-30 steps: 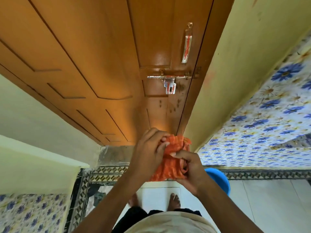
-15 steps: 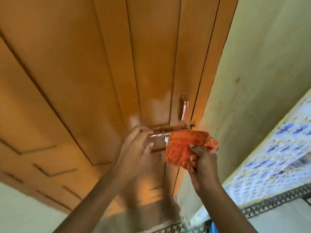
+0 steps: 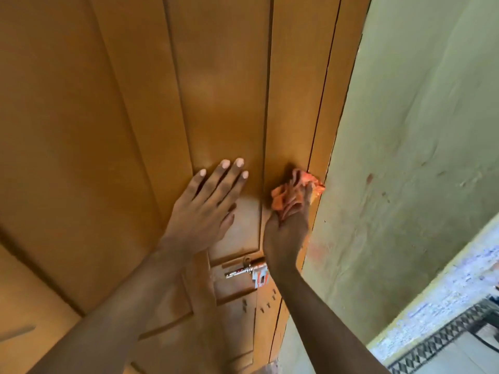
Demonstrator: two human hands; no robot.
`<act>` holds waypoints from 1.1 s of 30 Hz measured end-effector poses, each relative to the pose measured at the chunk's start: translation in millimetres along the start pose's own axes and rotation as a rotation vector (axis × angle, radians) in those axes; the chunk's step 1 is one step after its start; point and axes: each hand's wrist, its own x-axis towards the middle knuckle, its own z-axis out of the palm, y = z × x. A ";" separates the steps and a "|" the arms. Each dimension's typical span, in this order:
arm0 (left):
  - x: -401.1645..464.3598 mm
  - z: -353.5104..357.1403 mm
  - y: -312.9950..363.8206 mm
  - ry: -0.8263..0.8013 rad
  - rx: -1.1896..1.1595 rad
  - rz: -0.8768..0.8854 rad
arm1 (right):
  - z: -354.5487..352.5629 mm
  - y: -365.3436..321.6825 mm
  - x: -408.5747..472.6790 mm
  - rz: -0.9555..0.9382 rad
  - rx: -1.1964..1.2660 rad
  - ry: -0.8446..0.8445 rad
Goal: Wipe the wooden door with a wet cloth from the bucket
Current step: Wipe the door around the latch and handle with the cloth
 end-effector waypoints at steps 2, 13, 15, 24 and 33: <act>-0.6 10.5 2.1 0.045 0.075 -0.011 | 5.7 25.8 -8.6 -0.145 -0.178 -0.108; -3.3 27.2 8.5 0.163 0.228 -0.029 | 13.1 65.2 -9.6 -0.196 0.045 0.017; -4.1 27.3 9.2 0.160 0.221 -0.033 | 12.4 81.2 -16.8 -0.459 -0.135 -0.062; -4.6 27.6 10.1 0.198 0.213 -0.034 | 6.8 77.6 -4.2 -0.282 -0.003 0.055; -4.0 27.0 10.4 0.188 0.216 -0.042 | -16.2 90.5 -7.3 -0.371 -0.048 -0.088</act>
